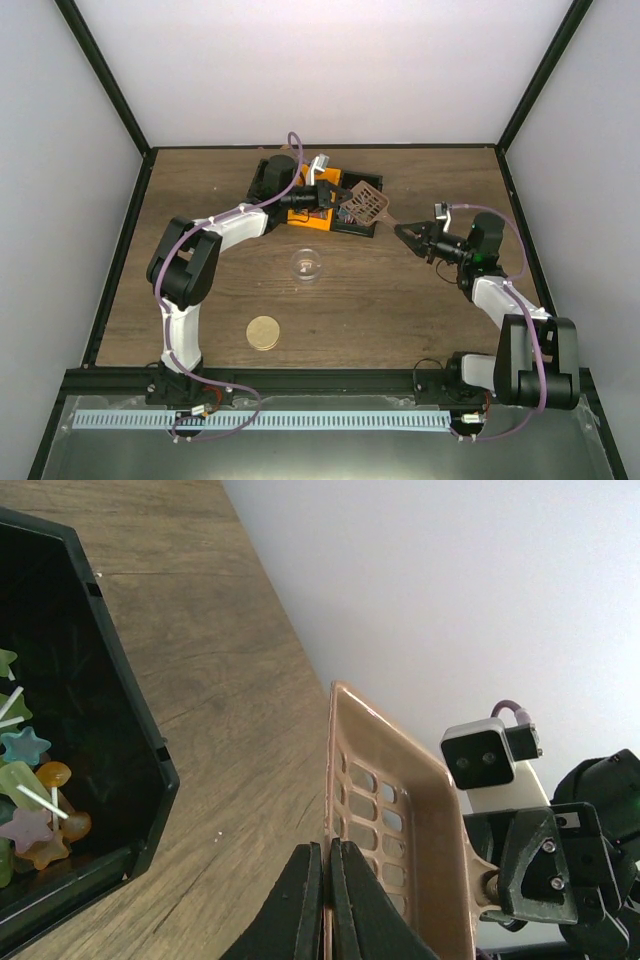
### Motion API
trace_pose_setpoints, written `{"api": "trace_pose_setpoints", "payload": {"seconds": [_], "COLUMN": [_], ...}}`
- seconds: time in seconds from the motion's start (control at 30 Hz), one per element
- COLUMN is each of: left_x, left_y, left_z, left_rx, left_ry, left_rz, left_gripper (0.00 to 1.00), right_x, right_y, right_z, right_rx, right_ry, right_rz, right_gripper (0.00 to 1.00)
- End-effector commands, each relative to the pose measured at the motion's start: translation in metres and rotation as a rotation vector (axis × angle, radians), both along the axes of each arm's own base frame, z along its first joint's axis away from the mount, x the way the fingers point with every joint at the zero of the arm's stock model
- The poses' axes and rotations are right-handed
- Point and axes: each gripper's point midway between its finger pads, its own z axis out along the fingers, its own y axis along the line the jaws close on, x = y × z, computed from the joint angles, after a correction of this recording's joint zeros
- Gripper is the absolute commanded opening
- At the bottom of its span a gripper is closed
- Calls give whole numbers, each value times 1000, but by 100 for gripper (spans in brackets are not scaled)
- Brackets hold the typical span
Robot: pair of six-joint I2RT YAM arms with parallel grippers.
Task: Pack the candies
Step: Adjust the spatula.
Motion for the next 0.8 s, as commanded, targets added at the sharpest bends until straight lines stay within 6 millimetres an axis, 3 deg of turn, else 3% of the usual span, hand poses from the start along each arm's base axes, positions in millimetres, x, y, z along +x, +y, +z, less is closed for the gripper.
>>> {"api": "trace_pose_setpoints", "payload": {"seconds": [0.0, 0.17, 0.2, 0.27, 0.37, 0.47, 0.53, 0.63, 0.73, 0.77], "left_x": [1, 0, 0, 3, 13, 28, 39, 60, 73, 77], "left_y": [-2, -2, -2, 2, 19, 52, 79, 127, 177, 190], "left_z": [-4, -3, -3, -1, 8, 18, 27, 22, -9, -10], "left_rx": [-3, -3, -3, 8, 46, 136, 228, 450, 723, 778], "left_ry": [-26, -25, -25, -30, -69, -135, -185, -211, -142, -148], "left_rz": [-2, -4, -4, 22, 98, 227, 330, 502, 623, 659], "left_gripper": [4, 5, 11, 38, 59, 82, 90, 92, 90, 89], "right_x": [-4, -2, -1, 3, 12, 22, 27, 34, 40, 41], "right_y": [6, 5, 4, 1, -5, -14, -18, -20, -21, -21], "right_z": [4, -1, -2, -6, -4, -2, 3, 5, 9, 10], "right_rx": [-8, -17, -23, -38, -64, -106, -131, -151, -155, -153], "right_ry": [-32, -12, -4, 25, 61, 108, 115, 147, 174, 180], "right_rz": [40, 22, 13, -15, -81, -163, -191, -212, -235, -237], "right_gripper": [4, 1, 1, 1, 1, 1, 1, 1, 1, 1]}}
